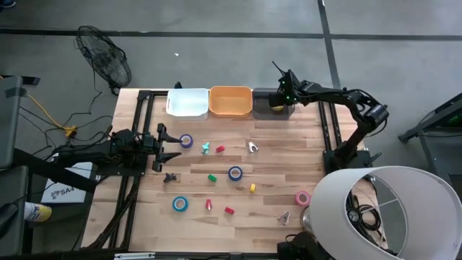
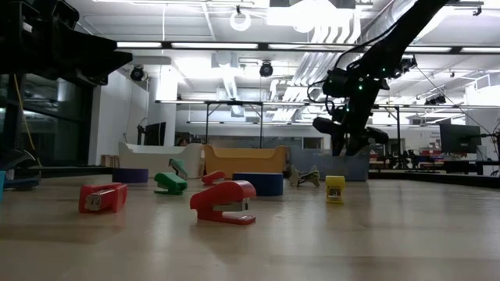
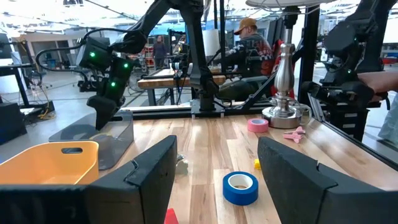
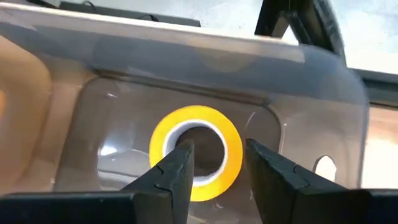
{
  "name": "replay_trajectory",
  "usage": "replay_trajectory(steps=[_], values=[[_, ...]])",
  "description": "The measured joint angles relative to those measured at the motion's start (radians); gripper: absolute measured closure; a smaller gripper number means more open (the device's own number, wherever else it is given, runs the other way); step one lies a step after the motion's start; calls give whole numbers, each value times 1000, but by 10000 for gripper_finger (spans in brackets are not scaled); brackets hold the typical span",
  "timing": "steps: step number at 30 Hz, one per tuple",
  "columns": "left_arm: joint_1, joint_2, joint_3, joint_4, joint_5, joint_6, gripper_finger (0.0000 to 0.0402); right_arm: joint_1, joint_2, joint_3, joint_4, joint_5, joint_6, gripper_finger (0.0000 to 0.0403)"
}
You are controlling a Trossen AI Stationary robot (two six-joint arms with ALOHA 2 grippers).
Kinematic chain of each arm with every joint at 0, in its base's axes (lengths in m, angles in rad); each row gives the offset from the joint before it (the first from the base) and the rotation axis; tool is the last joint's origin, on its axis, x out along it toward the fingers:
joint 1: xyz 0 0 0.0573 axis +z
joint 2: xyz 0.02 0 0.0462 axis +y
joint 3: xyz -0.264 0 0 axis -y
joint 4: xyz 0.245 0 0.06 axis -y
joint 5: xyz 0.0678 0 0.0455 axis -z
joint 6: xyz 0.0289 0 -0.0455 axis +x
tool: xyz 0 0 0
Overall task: Pick and place Stapler, Stapler remover, tape
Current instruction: Put the pink tape into the gray bin
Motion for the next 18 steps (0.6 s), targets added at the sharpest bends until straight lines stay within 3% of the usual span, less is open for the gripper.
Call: replay_trajectory(steps=[18], values=[[0,0,0,0,0,0,181,41,-243,0,-124,0,-32,269]])
